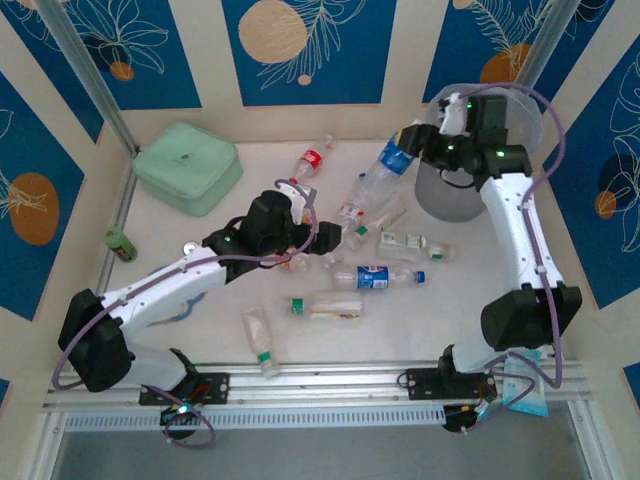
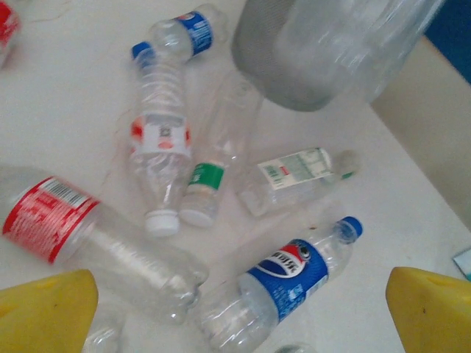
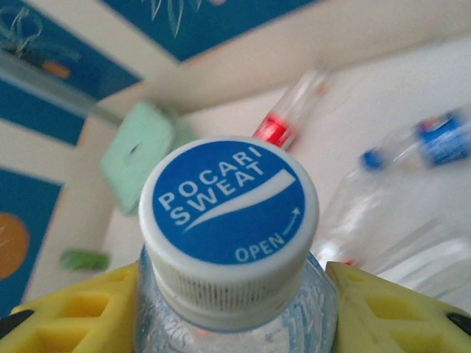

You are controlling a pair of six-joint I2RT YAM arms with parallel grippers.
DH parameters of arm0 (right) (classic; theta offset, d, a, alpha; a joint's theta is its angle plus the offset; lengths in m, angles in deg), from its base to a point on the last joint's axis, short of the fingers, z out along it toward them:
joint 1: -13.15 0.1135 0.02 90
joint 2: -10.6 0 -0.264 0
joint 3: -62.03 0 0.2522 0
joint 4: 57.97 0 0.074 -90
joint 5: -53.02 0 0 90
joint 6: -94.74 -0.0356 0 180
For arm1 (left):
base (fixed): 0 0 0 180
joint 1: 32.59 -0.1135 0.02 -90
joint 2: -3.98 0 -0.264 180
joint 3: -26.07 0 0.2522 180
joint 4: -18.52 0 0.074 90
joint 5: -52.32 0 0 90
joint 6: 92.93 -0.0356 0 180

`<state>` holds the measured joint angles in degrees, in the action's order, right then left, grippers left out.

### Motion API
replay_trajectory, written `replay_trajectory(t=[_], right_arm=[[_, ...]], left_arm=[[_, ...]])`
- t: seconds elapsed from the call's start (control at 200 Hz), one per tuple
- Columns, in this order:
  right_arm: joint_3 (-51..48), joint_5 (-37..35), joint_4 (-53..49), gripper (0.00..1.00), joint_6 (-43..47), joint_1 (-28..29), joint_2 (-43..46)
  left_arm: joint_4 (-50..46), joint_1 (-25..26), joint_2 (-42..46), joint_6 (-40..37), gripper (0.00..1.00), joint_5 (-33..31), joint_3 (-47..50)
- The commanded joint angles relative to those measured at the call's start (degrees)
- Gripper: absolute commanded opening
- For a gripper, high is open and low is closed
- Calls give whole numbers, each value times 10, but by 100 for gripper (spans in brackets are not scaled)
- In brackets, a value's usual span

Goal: Put the plastic bottles in the bin

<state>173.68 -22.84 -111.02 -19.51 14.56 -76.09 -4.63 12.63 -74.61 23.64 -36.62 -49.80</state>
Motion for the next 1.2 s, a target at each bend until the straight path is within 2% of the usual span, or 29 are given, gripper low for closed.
replay_trajectory(t=[0.0,0.05,0.16,0.31,0.4,0.64,0.85,1.031,1.196], right_arm=[[42,-116,48,16,40,-29,32],[54,-124,61,0,40,-46,33],[75,-125,83,0,43,-79,27],[92,-224,104,0,77,-102,6],[86,-232,139,0,72,-121,-6],[111,-316,159,0,136,-116,-66],[227,-348,19,0,167,-114,-170],[283,-327,-55,0,171,-116,-241],[396,-320,-153,0,184,-117,-348]], left_arm=[[-63,-6,9,24,100,-43,16],[-61,-6,16,34,99,-50,27],[-66,-9,32,58,100,-79,51],[-99,-15,52,72,100,-99,68],[-118,-17,66,77,100,-109,77],[-122,-18,96,97,100,-106,104],[-141,-19,102,98,100,-108,112],[-169,-20,99,98,100,-72,109],[-224,-20,108,107,100,-65,106]])
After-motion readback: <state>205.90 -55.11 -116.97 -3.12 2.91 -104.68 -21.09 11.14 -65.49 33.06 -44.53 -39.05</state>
